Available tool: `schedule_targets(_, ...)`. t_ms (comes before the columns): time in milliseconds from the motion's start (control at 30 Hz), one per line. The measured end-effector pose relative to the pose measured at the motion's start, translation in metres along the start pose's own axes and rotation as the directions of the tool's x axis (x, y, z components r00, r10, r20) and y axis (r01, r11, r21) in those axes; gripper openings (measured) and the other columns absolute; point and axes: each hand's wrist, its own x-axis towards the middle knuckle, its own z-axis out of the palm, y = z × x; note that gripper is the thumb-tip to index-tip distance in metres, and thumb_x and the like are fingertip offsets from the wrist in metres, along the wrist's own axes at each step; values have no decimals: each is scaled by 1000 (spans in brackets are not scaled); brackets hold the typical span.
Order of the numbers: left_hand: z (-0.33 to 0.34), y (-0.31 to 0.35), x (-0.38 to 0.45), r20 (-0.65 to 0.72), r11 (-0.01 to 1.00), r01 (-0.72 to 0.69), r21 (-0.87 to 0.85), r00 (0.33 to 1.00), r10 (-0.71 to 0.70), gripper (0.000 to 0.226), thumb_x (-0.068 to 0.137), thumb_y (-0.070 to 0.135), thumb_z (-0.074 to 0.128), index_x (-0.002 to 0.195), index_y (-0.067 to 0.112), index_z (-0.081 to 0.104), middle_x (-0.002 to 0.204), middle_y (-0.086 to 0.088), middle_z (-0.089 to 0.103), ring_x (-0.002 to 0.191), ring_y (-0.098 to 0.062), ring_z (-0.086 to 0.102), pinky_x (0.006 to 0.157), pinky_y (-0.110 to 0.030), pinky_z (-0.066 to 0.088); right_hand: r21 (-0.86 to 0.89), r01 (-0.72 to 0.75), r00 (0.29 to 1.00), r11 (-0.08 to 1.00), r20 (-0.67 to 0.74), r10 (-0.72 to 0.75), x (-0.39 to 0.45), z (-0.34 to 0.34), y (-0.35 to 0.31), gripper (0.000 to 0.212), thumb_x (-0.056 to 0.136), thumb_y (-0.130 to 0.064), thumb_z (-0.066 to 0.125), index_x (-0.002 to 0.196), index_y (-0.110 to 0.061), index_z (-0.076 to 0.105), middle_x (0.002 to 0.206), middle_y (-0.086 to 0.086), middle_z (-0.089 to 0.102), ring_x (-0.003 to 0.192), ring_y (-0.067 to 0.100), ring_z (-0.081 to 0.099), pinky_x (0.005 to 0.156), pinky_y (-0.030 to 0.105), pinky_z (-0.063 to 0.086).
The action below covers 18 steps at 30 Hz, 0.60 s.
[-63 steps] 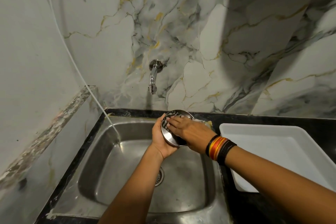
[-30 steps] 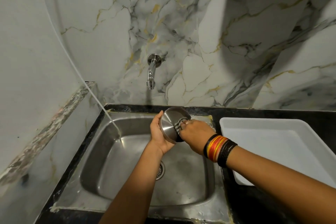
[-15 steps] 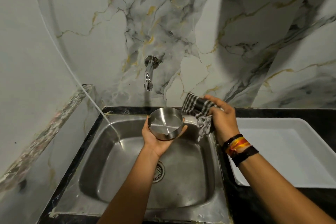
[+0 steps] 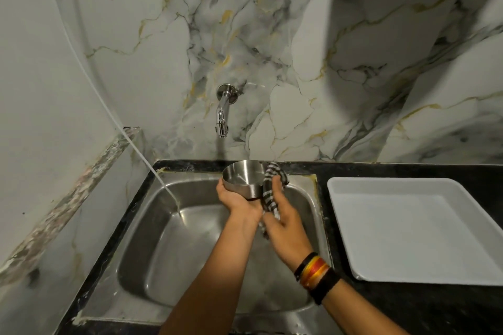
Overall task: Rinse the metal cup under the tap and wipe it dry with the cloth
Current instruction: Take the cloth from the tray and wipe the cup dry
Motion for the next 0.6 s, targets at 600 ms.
schedule_targets(600, -32, 12, -2, 300, 980, 91, 177, 943, -142, 54, 93, 59, 62, 106, 13, 86, 112, -21, 81, 90, -40, 82, 76, -54, 65, 30, -209, 976, 977, -50, 210, 69, -69, -27, 48, 93, 13, 46, 129, -6, 72, 121, 8, 75, 114, 18, 71, 101, 28, 55)
